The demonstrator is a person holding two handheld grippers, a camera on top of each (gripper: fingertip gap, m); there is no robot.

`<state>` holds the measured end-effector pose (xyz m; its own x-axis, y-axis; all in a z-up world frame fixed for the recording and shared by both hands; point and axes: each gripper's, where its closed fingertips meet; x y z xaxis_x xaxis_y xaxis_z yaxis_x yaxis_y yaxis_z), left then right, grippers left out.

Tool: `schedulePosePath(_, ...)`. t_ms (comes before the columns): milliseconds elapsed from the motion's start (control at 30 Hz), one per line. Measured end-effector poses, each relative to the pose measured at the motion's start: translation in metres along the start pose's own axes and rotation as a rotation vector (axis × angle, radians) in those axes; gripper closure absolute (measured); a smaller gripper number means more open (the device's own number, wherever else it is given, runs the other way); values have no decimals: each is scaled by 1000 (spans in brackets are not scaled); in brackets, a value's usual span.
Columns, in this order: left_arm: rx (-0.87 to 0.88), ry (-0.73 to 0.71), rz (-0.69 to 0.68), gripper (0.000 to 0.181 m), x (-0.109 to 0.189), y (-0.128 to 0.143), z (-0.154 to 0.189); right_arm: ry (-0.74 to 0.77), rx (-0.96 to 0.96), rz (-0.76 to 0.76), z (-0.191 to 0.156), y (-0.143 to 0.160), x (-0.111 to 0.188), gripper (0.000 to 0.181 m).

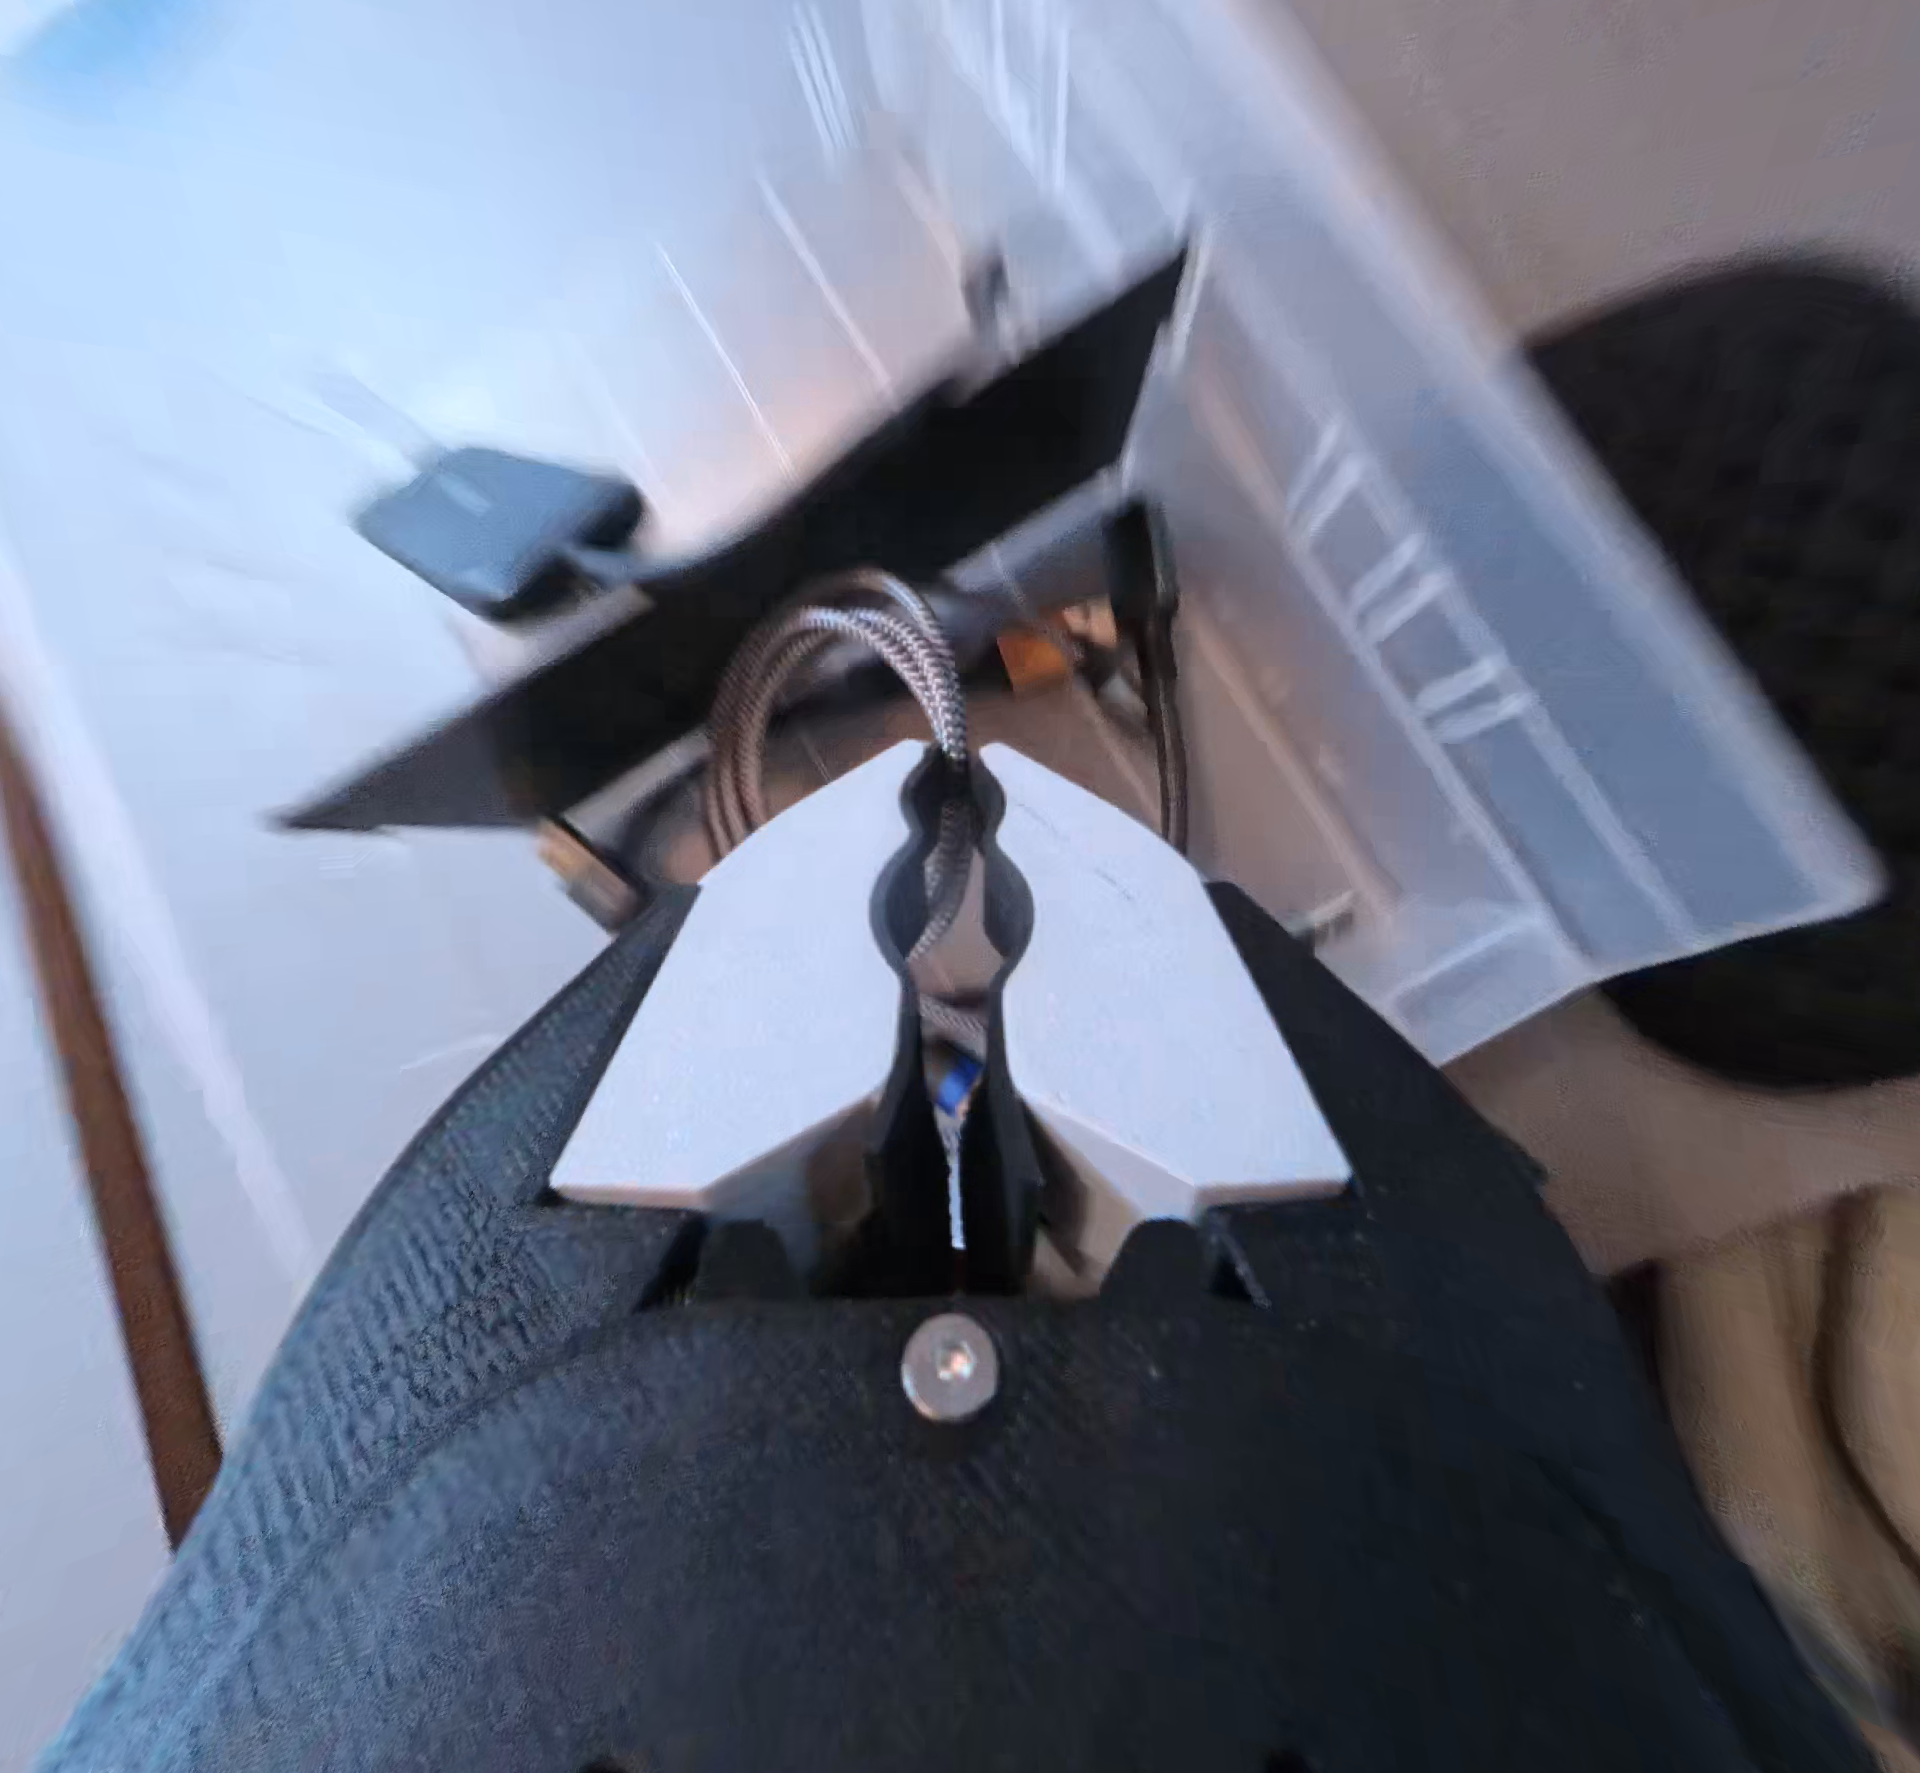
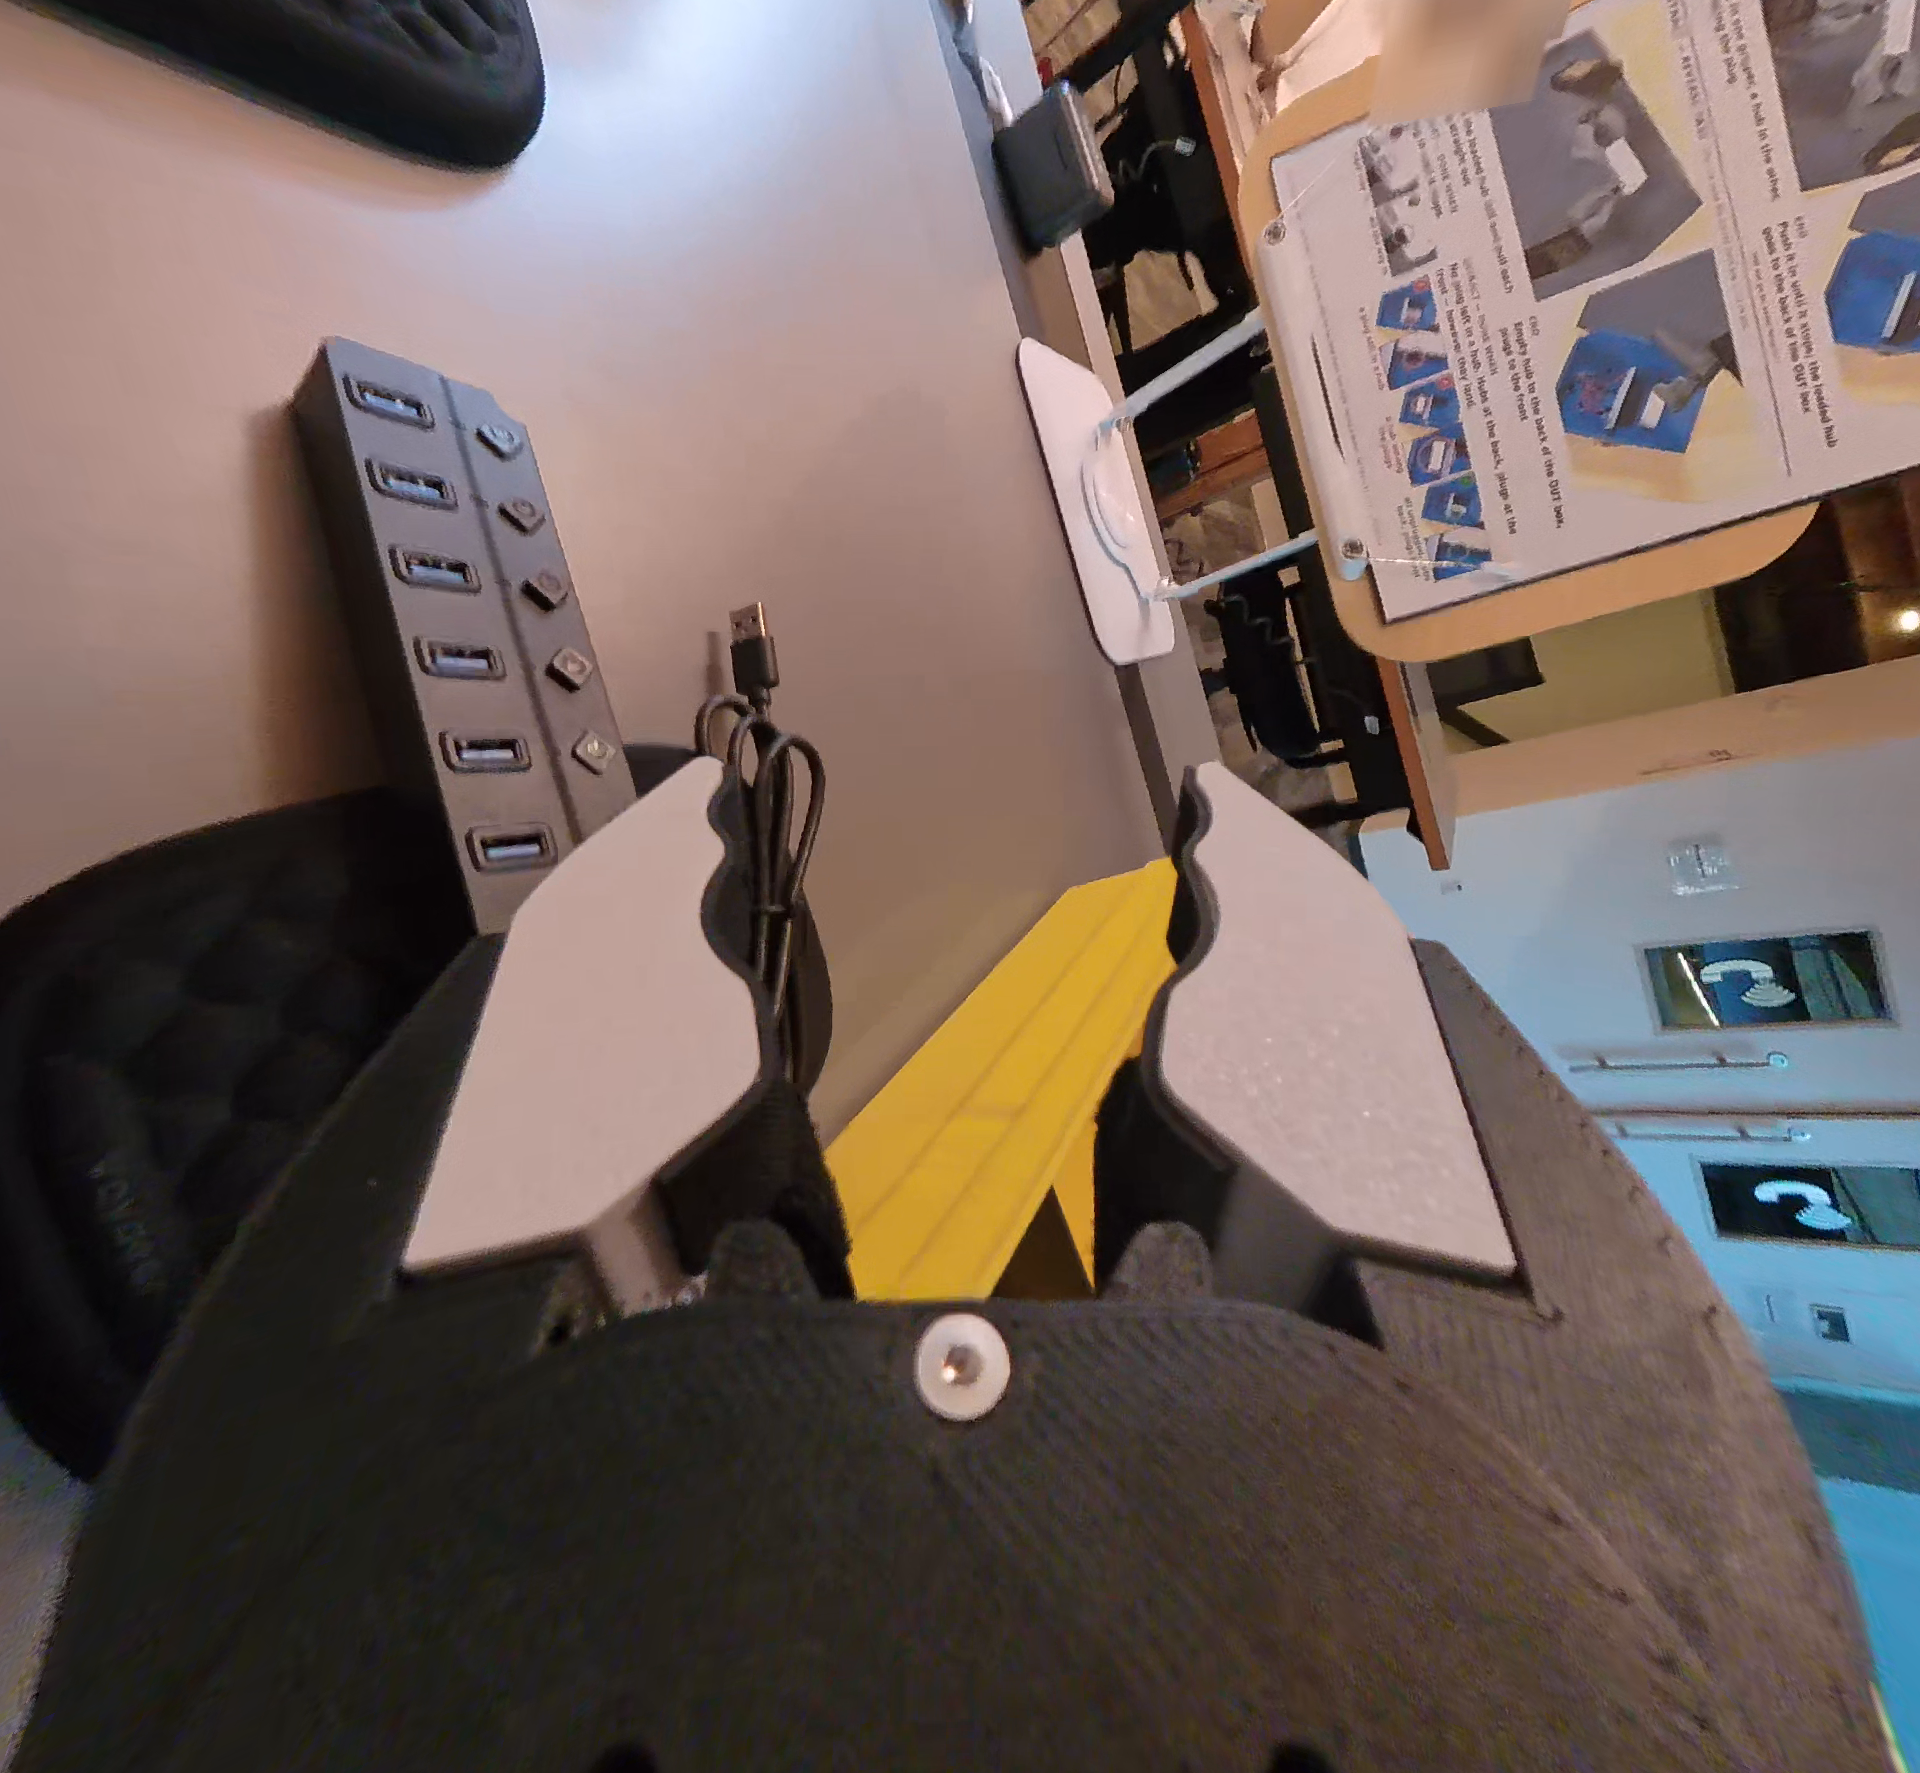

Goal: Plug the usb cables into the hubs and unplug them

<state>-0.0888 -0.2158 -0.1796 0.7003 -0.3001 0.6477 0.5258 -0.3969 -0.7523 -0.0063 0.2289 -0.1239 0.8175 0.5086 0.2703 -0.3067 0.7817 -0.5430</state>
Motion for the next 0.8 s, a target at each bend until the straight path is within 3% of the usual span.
schedulePosePath(33,-14,-43,168,177,14,-25,-4,3,-5,30,0,-4,-2,102)
schedulePosePath(100,-4,-66,533,177,48,-73,-1,7,-22,104,0,-16,-6,104)
schedulePosePath(200,23,42,1002,177,101,-124,26,12,-39,205,-3,-35,-14,107)
schedulePosePath(367,236,311,1446,177,155,-159,57,5,-78,368,-11,-75,-31,112)
schedulePosePath(467,449,458,1614,177,167,-166,62,-36,-147,538,-23,-115,-39,113)
schedulePosePath(633,607,507,1729,178,158,-173,82,-113,-307,874,-47,-189,-42,116)
schedulePosePath(800,735,482,1806,178,145,-178,101,-108,-348,966,-71,-225,-57,125)
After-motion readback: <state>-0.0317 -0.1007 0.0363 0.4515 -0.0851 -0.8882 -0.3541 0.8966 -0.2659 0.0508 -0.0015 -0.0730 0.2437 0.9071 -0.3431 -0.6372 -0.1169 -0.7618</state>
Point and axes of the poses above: each gripper's, where its closed fingertips meet, x back along the fingers, y out of its underside, z = x × y across the jaws, and after that the axes turned 11 degrees about z, right-handed
